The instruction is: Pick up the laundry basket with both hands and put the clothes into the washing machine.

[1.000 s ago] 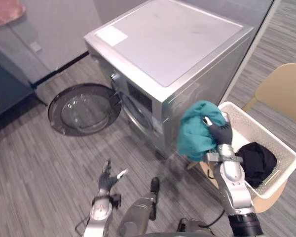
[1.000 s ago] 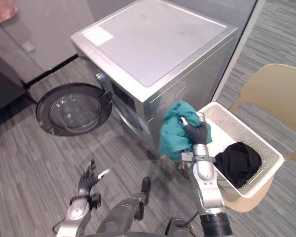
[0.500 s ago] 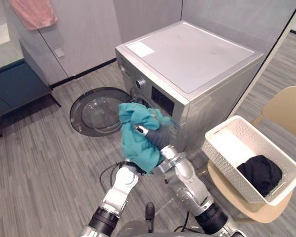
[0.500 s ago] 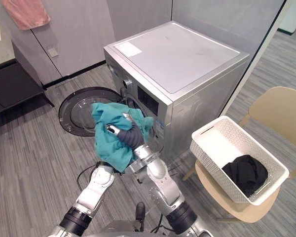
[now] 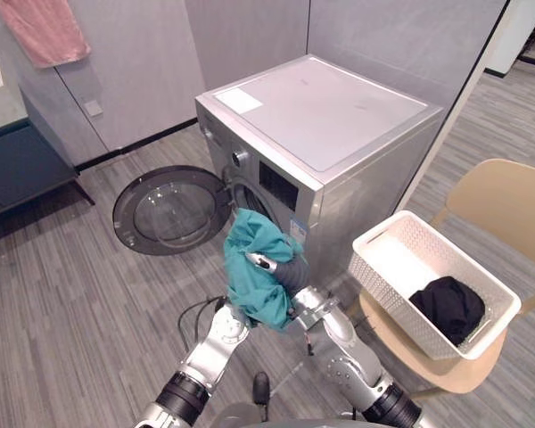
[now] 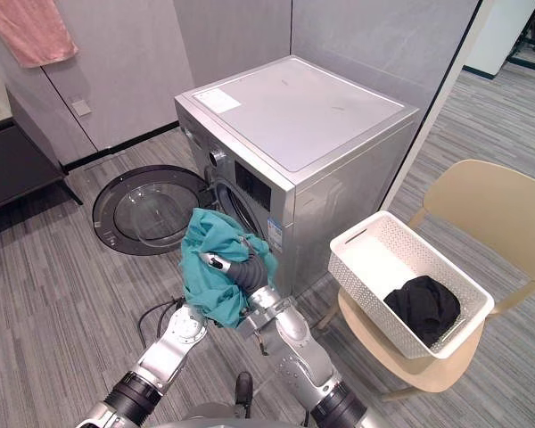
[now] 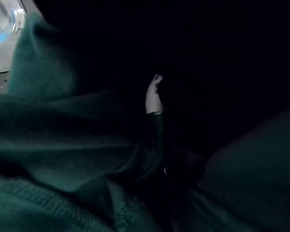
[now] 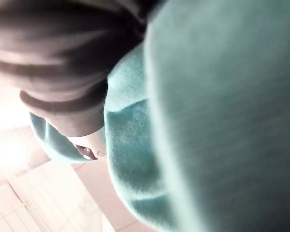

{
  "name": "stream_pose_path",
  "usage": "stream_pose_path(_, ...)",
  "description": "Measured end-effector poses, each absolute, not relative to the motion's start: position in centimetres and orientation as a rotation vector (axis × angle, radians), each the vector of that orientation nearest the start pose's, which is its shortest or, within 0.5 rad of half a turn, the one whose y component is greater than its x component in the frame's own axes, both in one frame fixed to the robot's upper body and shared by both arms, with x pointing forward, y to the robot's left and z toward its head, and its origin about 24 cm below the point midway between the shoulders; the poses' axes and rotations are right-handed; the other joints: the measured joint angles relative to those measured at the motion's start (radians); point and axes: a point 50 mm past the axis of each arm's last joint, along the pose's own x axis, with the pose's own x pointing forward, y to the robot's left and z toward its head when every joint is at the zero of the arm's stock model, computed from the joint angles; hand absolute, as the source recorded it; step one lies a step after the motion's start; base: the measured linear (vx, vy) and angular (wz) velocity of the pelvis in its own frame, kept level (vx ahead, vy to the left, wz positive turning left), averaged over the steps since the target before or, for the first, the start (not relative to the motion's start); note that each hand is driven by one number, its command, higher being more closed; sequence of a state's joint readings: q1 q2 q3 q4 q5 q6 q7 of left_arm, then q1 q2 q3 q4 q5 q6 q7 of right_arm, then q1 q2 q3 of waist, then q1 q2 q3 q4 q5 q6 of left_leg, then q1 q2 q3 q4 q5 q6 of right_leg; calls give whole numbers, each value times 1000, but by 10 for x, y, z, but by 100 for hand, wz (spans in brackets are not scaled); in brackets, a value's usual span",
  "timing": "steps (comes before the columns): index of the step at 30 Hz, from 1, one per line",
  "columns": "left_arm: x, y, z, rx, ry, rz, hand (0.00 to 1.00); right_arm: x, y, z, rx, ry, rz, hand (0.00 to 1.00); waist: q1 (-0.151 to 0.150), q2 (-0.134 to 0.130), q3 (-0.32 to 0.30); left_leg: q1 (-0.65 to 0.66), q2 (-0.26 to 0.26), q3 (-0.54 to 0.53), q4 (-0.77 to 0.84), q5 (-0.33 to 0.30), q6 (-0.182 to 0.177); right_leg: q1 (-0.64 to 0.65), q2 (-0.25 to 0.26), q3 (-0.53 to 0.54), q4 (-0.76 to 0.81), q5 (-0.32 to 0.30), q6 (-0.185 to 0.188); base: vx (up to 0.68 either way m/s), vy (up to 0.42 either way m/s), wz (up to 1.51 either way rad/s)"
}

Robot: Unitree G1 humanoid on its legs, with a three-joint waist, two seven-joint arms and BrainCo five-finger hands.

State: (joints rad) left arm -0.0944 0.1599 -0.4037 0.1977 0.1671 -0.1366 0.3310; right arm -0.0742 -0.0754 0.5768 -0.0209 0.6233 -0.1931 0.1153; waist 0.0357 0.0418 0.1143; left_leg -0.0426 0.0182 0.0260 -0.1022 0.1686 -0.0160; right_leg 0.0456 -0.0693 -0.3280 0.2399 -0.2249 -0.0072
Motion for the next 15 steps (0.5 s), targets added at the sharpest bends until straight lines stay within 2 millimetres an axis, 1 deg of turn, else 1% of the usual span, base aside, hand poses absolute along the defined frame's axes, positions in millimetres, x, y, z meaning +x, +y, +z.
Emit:
stream_pose_path(1, 252, 104, 21, 320, -69, -68, 100, 228, -37, 65, 536, -92, 601, 0, 1, 0, 0, 0, 1, -1, 0, 1, -1, 0, 2, -1, -5, 1, -1, 5, -33, 2)
stream_pose_path(2, 250, 106, 21, 305, -60, -48, 100, 228, -43, 63, 514, -91, 573, 0, 1, 0, 0, 0, 1, -2, 0, 1, -1, 0, 3, -2, -8, 1, -1, 8, -32, 4)
stream_pose_path(4, 243, 120, 19, 271, -40, 21, 100, 232, -73, 54, 366, -100, 431, 0, 2, -3, -4, -4, 0, -6, 0, 1, -1, 1, 4, -5, -16, 1, -1, 20, -23, 5)
stream_pose_path(6, 237, 130, 16, 258, -20, 61, 100, 234, -91, 52, 249, -119, 341, 0, 2, -3, -6, -12, -2, -12, 0, 1, -1, 0, 4, -12, -19, 1, -1, 28, -21, 12)
stream_pose_path(7, 232, 139, 10, 248, 11, 88, 100, 234, -106, 51, 181, -128, 268, 0, 2, -3, -10, -22, -3, -23, 0, 2, -2, 0, 4, -23, -21, 1, -1, 31, -20, 19)
stream_pose_path(8, 229, 143, 8, 243, 24, 98, 100, 233, -111, 51, 151, -131, 245, 0, 2, -3, -10, -25, -4, -28, 0, 4, -5, -1, 4, -27, -22, 1, -1, 39, -31, 24)
stream_pose_path(10, 216, 161, -2, 238, 82, 165, 100, 227, -132, 45, 14, -120, 160, 0, 4, -2, -12, -51, -5, -52, 0, 9, -12, -16, 6, -52, -23, 1, -1, 25, -47, 27)
stream_pose_path(11, 214, 164, -4, 238, 93, 173, 100, 226, -136, 43, -12, -112, 146, 0, 4, -2, -12, -59, -6, -59, 0, 11, -14, -19, 7, -59, -23, 1, -1, 16, -55, 40)
stream_pose_path(13, 202, 178, -13, 226, 145, 222, 100, 217, -156, 29, -122, -52, 72, 0, 7, -1, -12, -99, -10, -110, 6, 34, -18, -38, 11, -110, -15, -6, -5, 13, -80, 58)
stream_pose_path(14, 200, 181, -14, 220, 154, 234, 100, 216, -159, 25, -139, -35, 59, 0, 7, -1, -12, -106, -12, -124, 6, 38, -19, -40, 11, -123, -13, -8, -4, -7, -105, 75)
stream_pose_path(15, 196, 186, -17, 213, 171, 256, 100, 213, -167, 15, -174, 12, 26, 0, 9, -1, -12, -121, -20, -158, 7, 43, -25, -43, 9, -157, -2, -19, -2, -29, -108, 90)
